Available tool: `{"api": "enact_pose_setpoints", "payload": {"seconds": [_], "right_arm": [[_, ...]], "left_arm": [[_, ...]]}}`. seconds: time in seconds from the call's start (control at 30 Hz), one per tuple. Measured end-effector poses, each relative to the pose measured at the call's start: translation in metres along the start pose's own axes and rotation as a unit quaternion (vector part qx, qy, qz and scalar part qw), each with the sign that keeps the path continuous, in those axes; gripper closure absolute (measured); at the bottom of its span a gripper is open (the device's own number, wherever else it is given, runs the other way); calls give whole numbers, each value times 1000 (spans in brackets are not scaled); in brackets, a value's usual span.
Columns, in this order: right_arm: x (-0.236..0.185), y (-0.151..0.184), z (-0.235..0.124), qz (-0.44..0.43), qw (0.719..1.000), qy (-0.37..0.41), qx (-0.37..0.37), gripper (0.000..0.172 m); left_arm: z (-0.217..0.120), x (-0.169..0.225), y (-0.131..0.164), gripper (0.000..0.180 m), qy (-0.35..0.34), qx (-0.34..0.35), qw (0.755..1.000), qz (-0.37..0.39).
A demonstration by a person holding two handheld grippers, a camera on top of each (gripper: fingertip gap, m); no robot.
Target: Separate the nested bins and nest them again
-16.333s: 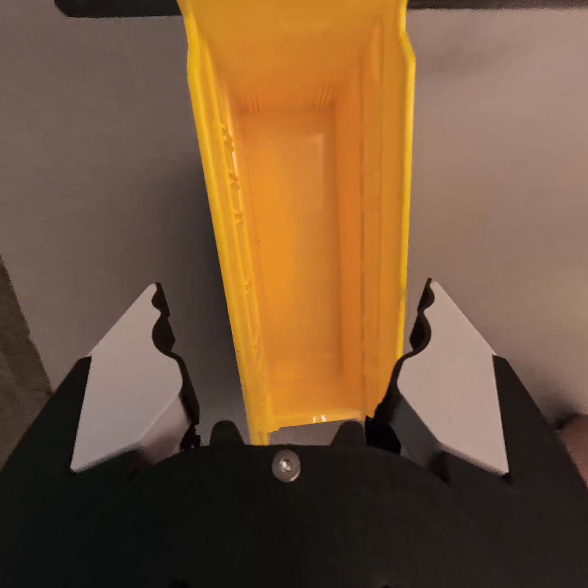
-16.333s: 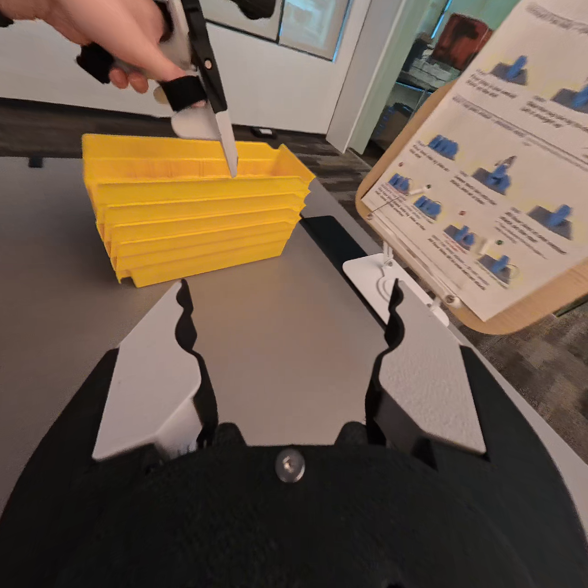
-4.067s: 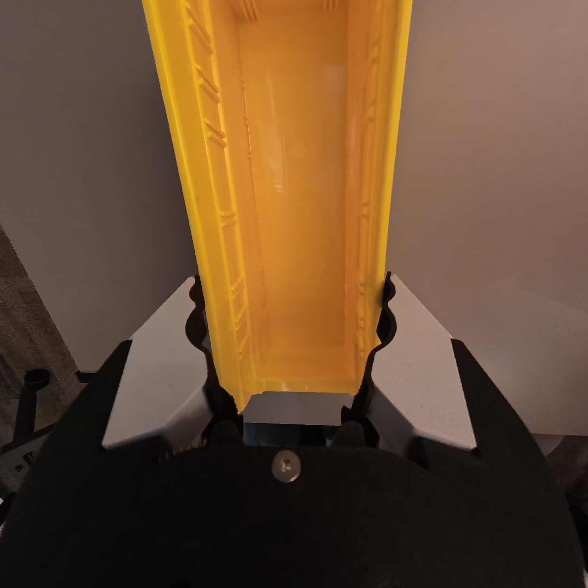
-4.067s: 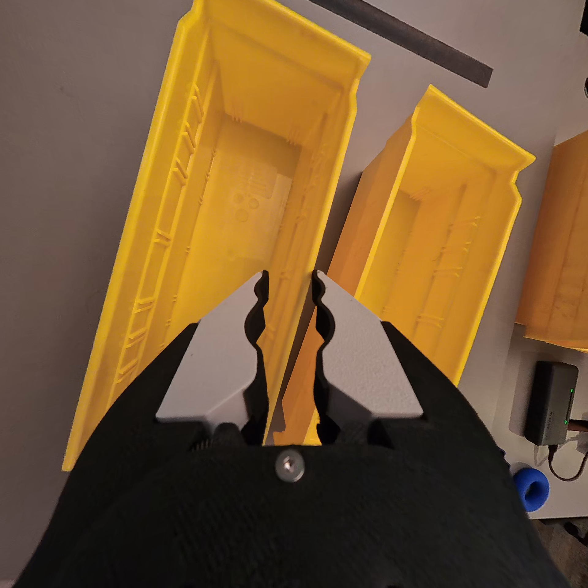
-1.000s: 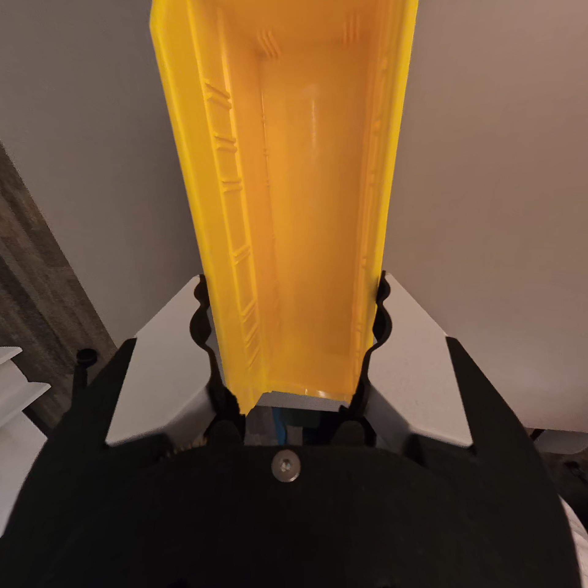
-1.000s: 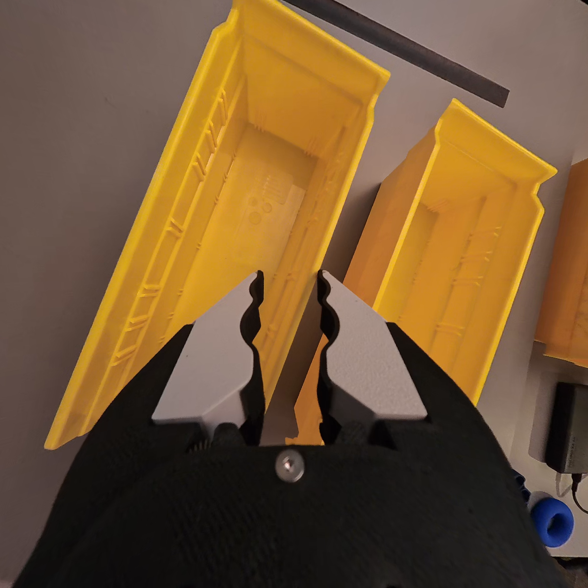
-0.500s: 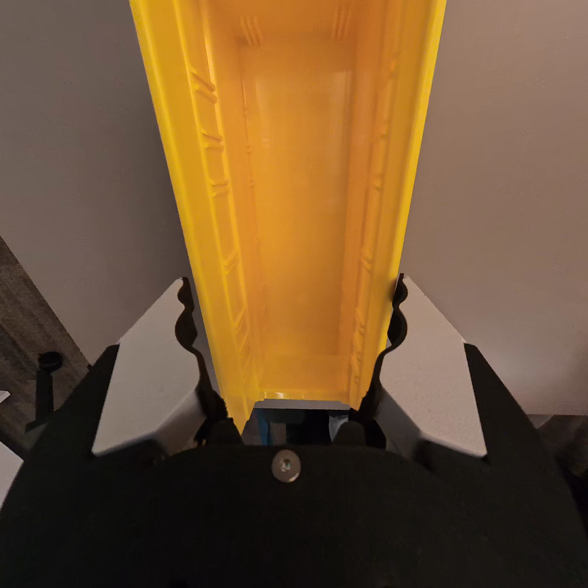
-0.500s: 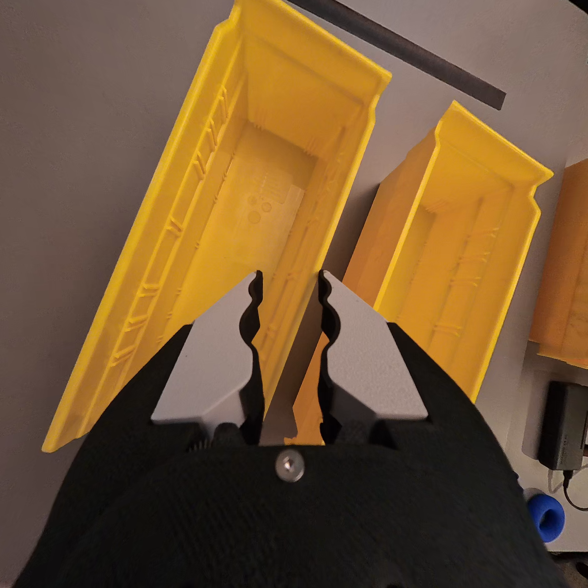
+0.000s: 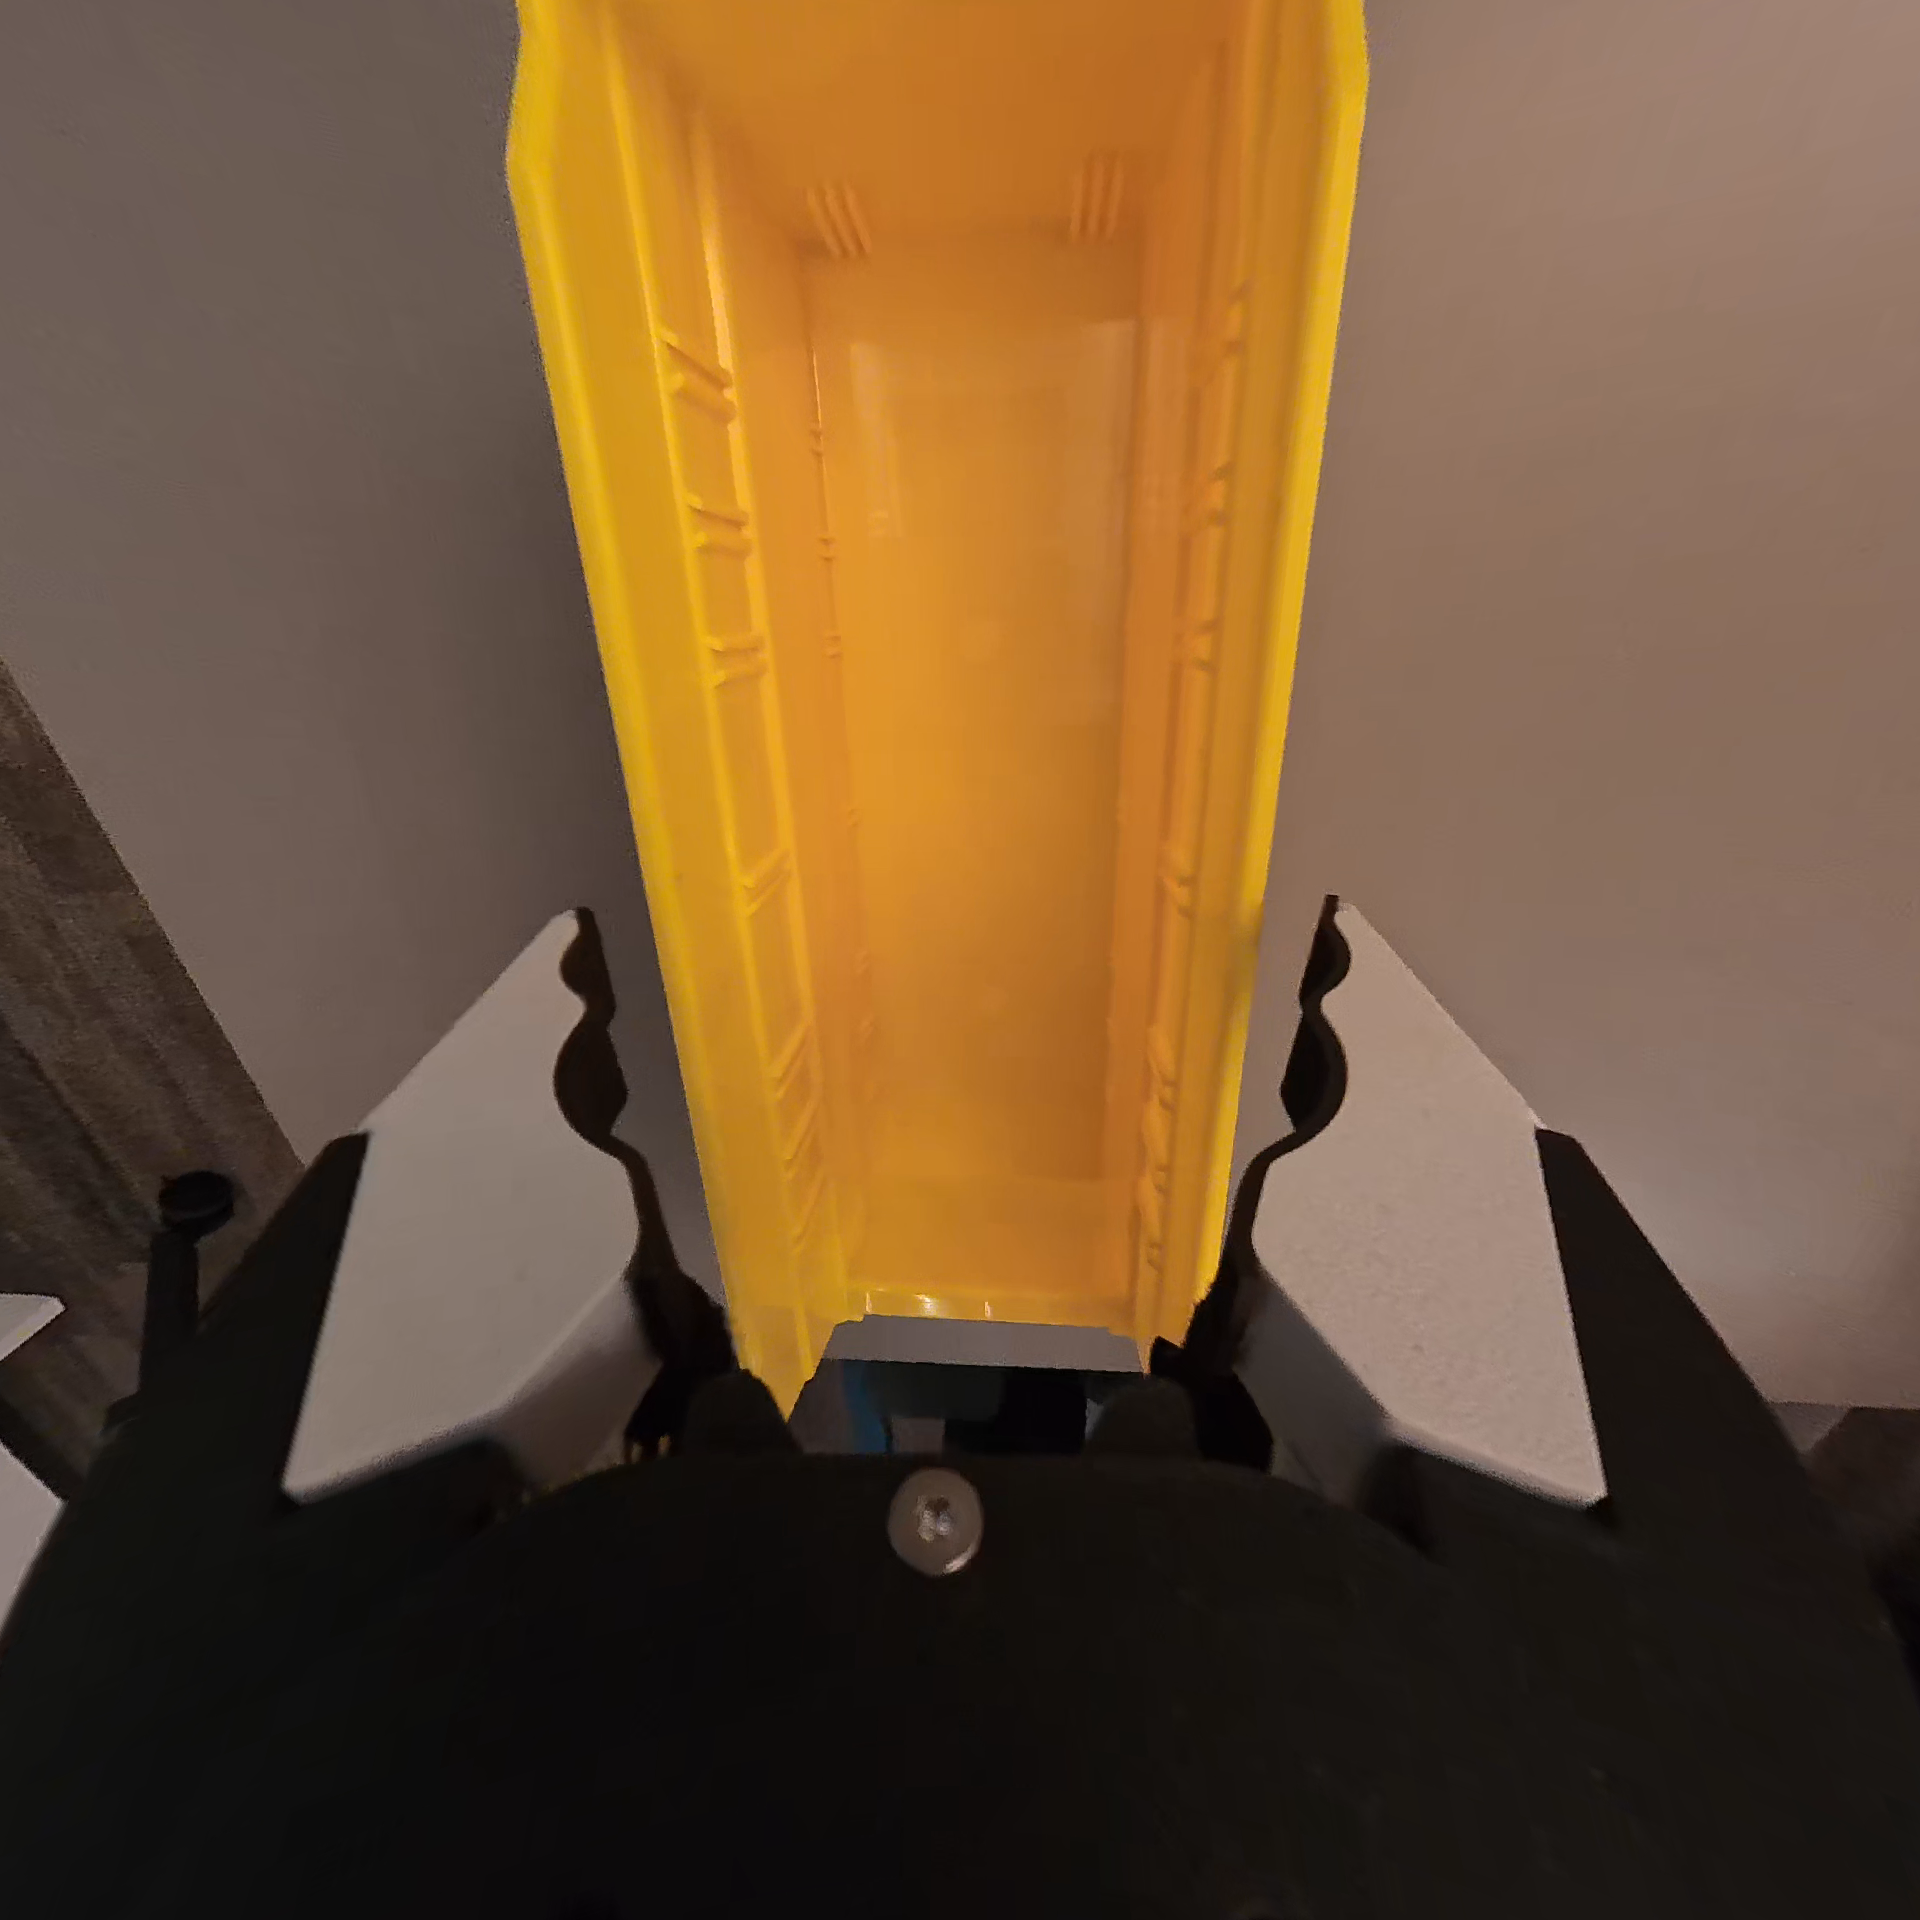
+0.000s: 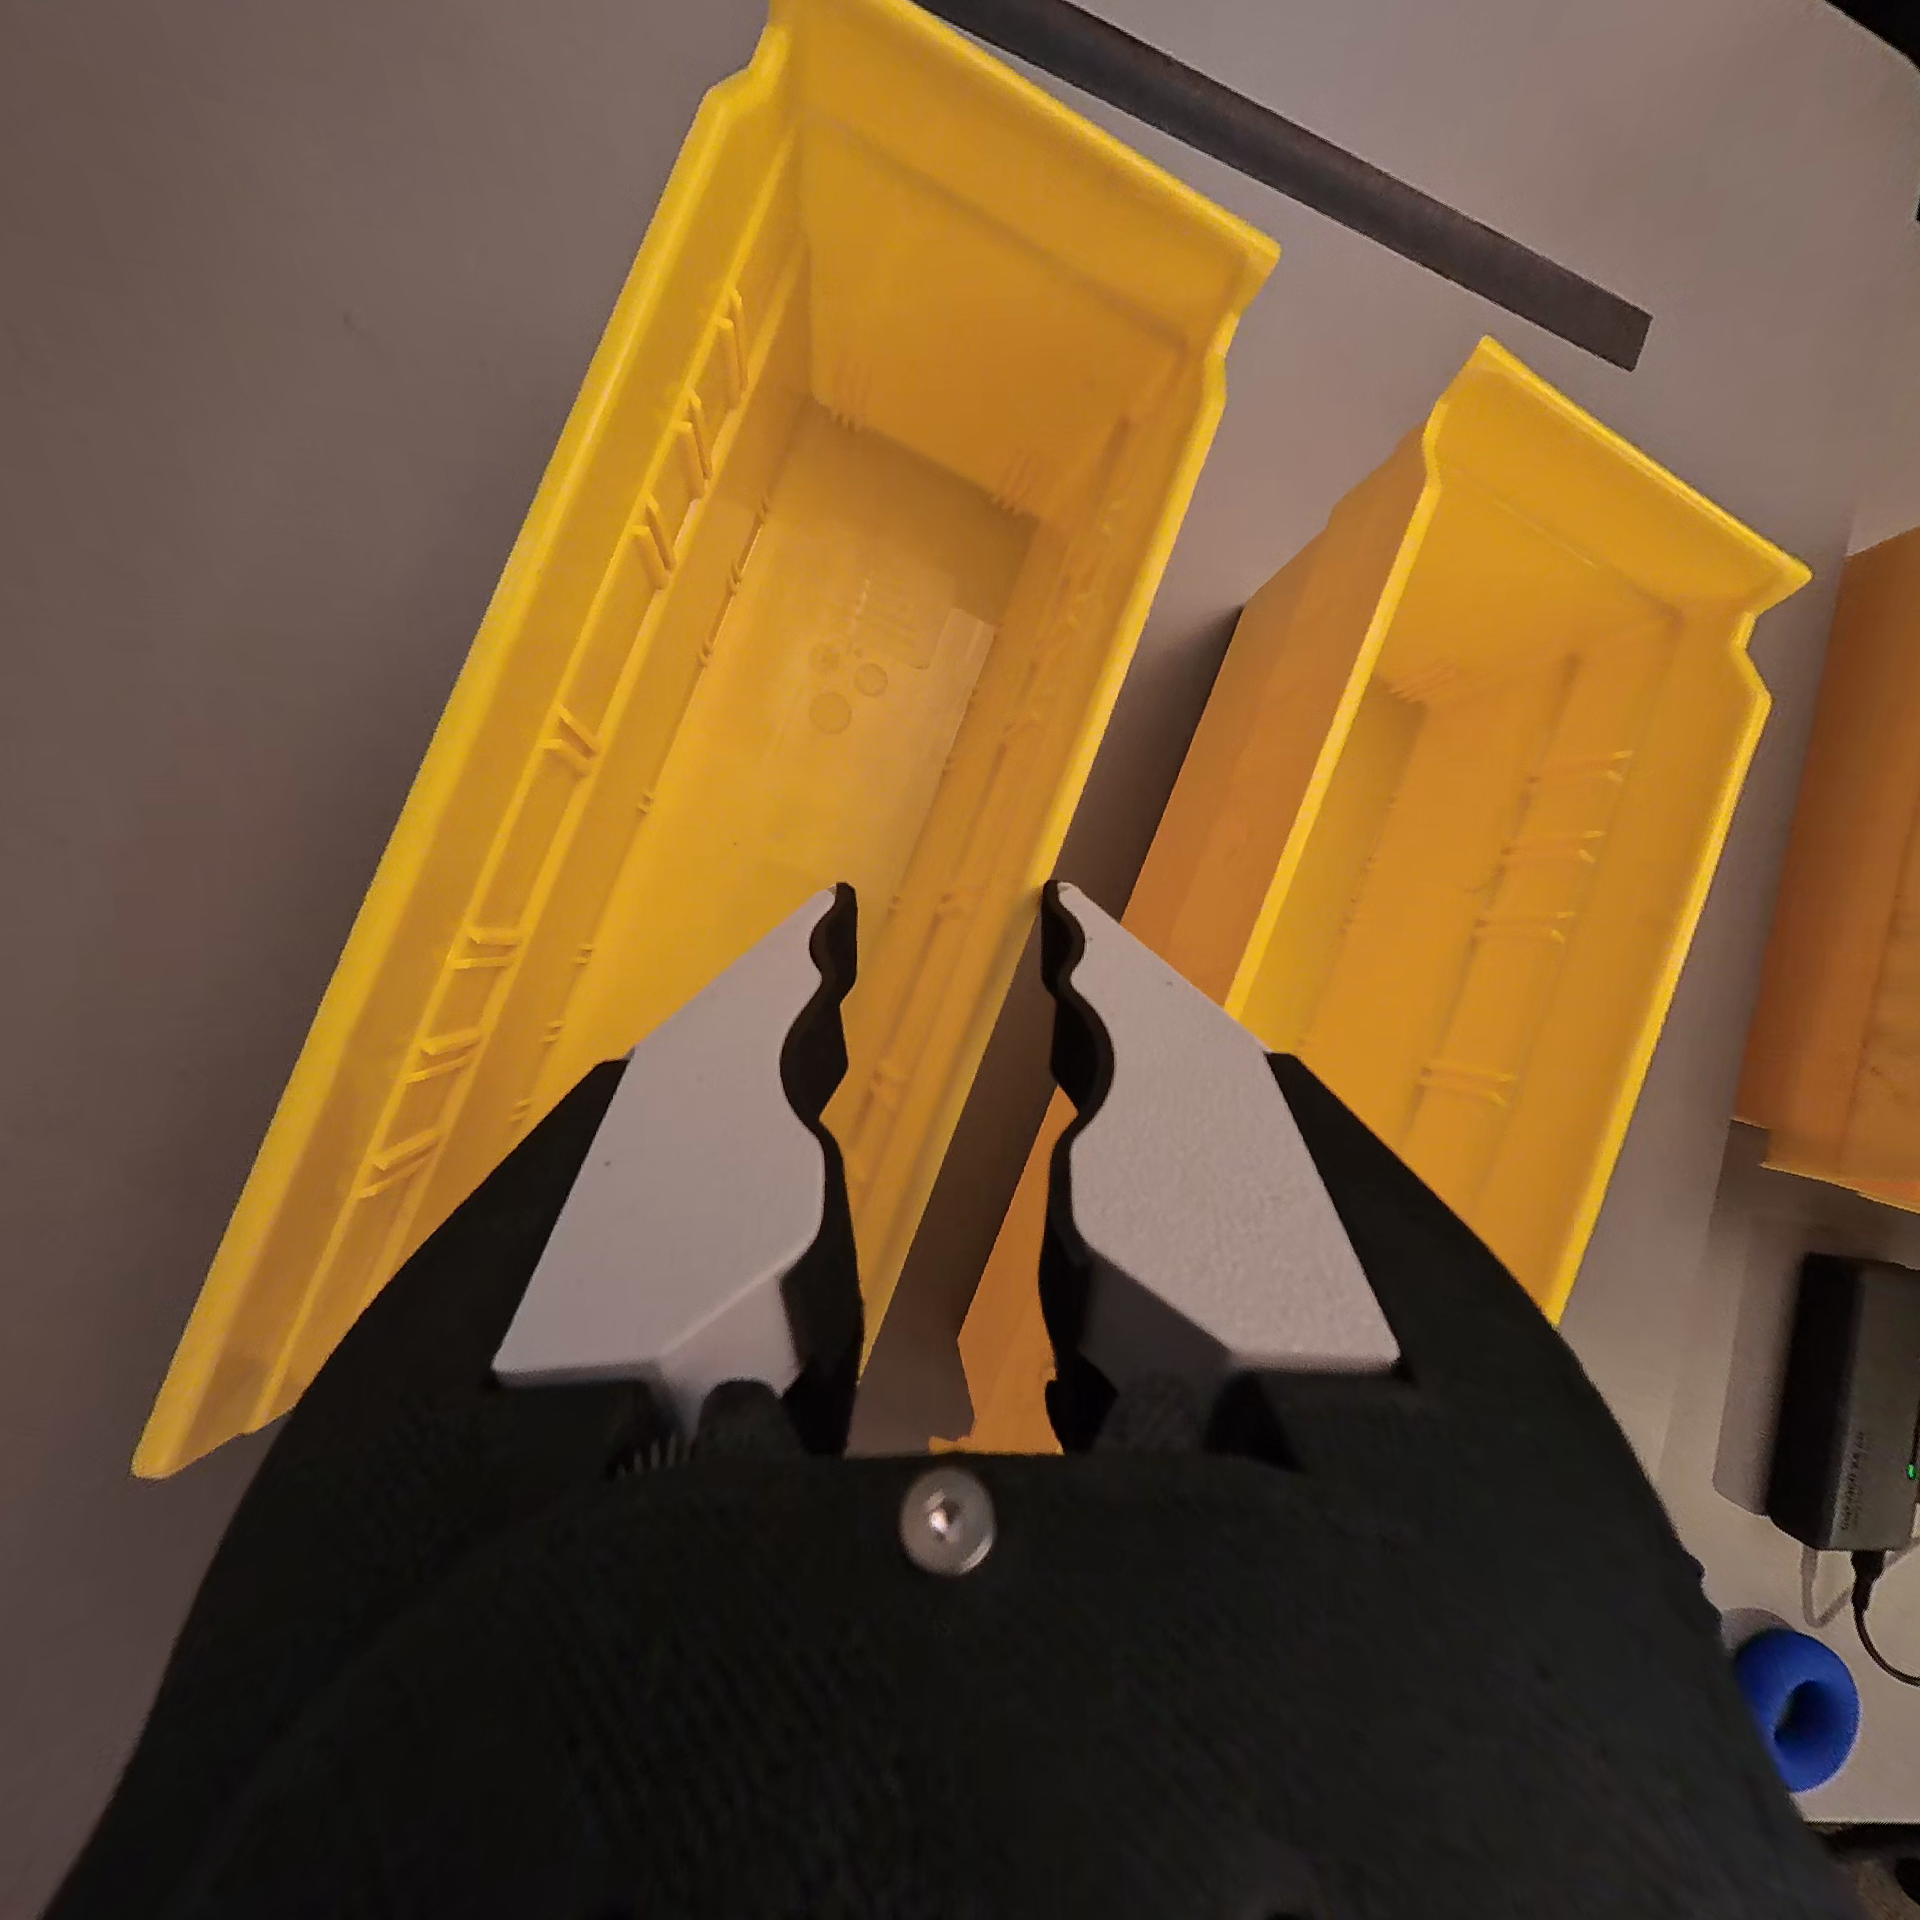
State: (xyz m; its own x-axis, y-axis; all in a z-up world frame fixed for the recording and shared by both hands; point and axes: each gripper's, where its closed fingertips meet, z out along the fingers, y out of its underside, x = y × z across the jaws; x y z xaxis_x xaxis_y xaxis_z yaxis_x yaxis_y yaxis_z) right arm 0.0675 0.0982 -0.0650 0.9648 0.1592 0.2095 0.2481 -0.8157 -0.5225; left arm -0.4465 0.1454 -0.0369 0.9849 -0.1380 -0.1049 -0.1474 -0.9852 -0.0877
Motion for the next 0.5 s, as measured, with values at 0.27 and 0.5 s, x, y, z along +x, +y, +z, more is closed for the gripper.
{"api": "enact_pose_setpoints", "payload": {"seconds": [0.27,0.5], "right_arm": [[0,0,0,-1,1000,-1,3,136],[0,0,0,0,1000,-3,2,136]], "left_arm": [[21,-1,9,51,-20,-29,999,12],[19,-4,11,64,-27,-41,999,20]]}}
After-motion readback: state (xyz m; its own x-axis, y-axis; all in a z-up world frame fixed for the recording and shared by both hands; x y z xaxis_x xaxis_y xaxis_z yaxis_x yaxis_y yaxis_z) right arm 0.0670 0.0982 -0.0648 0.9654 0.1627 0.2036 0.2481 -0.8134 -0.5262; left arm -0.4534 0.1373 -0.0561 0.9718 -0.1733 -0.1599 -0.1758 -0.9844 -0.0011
